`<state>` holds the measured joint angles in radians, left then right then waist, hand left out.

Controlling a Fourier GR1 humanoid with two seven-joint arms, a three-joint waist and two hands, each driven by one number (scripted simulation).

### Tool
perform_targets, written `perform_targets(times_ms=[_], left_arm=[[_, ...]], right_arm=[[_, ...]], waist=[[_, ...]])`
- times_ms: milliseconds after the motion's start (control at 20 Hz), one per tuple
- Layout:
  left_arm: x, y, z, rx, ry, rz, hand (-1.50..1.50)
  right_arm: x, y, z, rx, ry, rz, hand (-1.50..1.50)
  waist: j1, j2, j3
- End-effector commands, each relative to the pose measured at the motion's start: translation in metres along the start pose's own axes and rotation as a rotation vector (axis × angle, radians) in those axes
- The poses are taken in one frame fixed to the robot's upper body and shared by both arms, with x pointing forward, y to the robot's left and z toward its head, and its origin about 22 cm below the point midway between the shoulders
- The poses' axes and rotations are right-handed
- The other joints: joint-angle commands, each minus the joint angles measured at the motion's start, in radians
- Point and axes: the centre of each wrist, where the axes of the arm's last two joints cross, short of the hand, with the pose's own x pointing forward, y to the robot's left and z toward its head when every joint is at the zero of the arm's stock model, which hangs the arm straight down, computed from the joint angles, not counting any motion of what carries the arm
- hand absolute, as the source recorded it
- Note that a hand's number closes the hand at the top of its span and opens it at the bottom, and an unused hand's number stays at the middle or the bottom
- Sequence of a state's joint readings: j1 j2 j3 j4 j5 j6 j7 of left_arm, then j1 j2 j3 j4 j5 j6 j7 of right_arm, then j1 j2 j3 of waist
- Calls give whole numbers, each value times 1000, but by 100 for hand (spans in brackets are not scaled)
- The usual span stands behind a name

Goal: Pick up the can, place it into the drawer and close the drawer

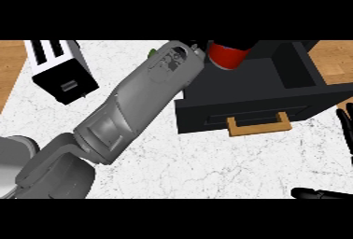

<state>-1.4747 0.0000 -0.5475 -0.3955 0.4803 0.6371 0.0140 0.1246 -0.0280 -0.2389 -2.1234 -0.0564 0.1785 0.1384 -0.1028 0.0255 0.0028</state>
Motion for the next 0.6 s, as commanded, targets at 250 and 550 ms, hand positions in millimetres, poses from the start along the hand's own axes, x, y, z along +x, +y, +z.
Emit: perform_targets(times_ms=[250,550], left_arm=[[-24,6,-2,67,-5,-71,-150],[-53,0,14,111,17,-57,-150]], right_arm=[[4,-3,1,28,-11,14,-150],[4,-5,2,45,-13,7,-150]], waist=[[-20,6,0],[-31,3,0]])
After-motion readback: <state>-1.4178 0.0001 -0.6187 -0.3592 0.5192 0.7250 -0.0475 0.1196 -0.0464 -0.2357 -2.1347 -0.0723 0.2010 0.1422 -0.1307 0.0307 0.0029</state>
